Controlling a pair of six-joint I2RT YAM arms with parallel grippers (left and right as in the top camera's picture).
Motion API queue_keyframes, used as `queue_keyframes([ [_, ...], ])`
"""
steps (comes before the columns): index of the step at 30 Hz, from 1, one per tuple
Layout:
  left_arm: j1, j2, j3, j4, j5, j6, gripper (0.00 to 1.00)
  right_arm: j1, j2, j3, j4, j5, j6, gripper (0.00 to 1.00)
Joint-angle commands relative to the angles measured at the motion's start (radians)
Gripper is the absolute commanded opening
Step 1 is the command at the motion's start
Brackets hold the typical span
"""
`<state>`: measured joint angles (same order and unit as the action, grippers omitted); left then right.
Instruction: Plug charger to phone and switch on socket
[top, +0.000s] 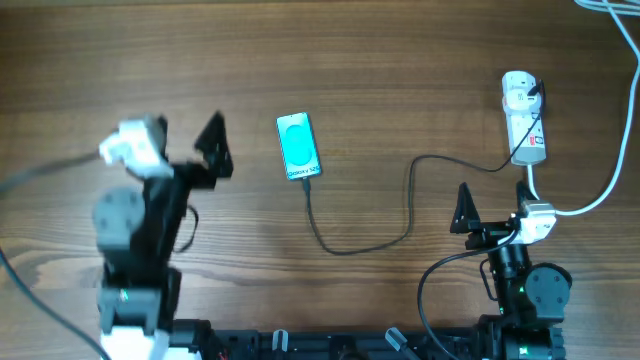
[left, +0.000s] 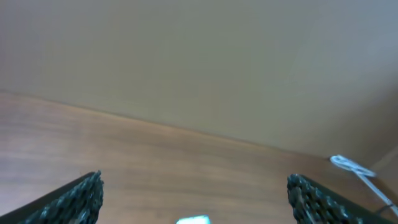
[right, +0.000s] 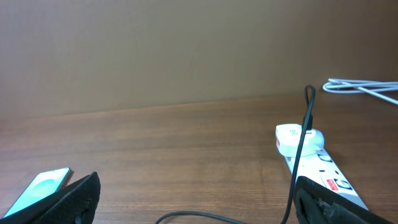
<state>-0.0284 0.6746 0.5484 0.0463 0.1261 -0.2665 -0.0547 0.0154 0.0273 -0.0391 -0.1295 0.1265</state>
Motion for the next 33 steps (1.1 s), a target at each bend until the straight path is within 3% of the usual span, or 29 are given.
queue_keyframes([
  [1, 0.014, -0.198, -0.201, 0.053, -0.016, 0.111, 1.0, 0.006, -0.012, -0.003, 0.005, 0.002, -0.019, 1.0],
  [5, 0.014, -0.412, -0.378, 0.054, -0.021, 0.158, 1.0, 0.006, -0.012, -0.003, 0.005, 0.002, -0.019, 1.0],
  [11, 0.014, -0.572, -0.516, 0.023, -0.053, 0.158, 1.0, 0.006, -0.012, -0.003, 0.005, 0.002, -0.019, 1.0],
  [18, 0.013, -0.665, -0.542, -0.121, -0.061, 0.155, 1.0, 0.006, -0.012, -0.003, 0.005, 0.002, -0.019, 1.0],
  [33, 0.008, -0.672, -0.542, -0.119, -0.061, 0.155, 1.0, 0.006, -0.012, -0.003, 0.005, 0.002, -0.019, 1.0],
])
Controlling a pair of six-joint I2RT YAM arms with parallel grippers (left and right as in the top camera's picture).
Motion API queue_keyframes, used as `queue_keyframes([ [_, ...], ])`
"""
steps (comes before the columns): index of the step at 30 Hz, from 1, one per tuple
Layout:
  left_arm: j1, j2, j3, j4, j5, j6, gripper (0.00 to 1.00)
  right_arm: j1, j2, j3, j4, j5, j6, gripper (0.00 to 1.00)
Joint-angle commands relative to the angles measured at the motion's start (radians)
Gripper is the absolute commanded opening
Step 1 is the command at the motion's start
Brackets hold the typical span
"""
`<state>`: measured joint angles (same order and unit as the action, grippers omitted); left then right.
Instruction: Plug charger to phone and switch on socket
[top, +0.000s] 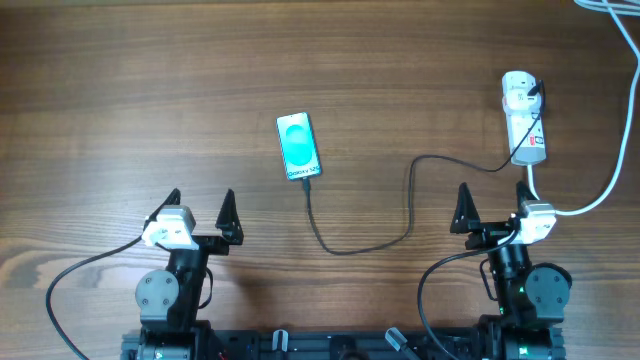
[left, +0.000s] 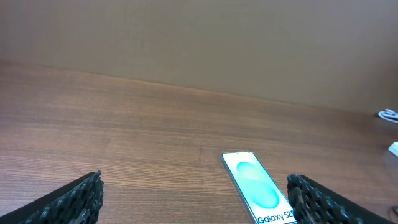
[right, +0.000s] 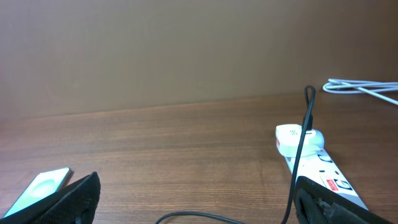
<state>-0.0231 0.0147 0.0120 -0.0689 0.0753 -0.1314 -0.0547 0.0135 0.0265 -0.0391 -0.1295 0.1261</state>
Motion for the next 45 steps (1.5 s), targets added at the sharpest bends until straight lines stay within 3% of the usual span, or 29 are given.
queue_keyframes([
  [1, 0.003, -0.012, -0.006, -0.004, -0.01, 0.02, 1.0, 0.006, -0.01, -0.002, 0.005, 0.002, -0.019, 1.0],
  [45, 0.003, -0.012, -0.006, -0.004, -0.01, 0.02, 1.0, 0.006, -0.01, -0.002, 0.005, 0.002, -0.019, 1.0],
])
